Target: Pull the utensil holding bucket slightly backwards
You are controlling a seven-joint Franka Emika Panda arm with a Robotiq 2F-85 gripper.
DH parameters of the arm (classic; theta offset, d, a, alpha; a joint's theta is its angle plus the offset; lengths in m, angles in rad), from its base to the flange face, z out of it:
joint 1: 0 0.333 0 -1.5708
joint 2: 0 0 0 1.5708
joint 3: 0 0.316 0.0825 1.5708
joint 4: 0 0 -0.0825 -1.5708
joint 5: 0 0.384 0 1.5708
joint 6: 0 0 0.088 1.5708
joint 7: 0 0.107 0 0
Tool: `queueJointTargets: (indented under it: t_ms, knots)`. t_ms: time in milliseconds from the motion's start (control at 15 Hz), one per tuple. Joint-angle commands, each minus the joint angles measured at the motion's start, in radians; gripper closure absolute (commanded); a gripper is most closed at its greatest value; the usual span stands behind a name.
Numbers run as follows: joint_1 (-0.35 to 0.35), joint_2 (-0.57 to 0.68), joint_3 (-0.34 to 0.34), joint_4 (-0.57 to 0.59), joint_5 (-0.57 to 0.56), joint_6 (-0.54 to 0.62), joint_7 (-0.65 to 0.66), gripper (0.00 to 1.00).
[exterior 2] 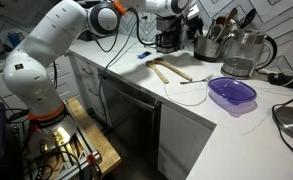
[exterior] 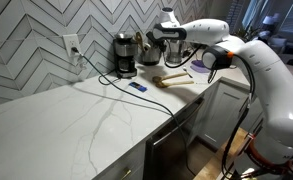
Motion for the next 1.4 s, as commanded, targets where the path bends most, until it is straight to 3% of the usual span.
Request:
queueJointTargets:
  t_ms: [0, 800, 1067, 1133, 1200, 1333]
  knots:
    - [-0.004, 0.039, -0.002, 0.048, 0.017, -0.024, 0.079, 0.0]
    - [-0.029, 0.104, 0.016, 0.113, 0.029, 0.019, 0.182, 0.0]
    - [-0.029, 0.114, 0.015, 0.123, 0.025, -0.027, 0.185, 0.0]
    - [-0.028, 0.113, 0.013, 0.125, 0.024, -0.044, 0.187, 0.08]
    - [-0.028, 0.112, 0.011, 0.127, 0.022, -0.055, 0.19, 0.26]
    - [-0.028, 0.108, 0.008, 0.136, 0.02, -0.081, 0.199, 0.41]
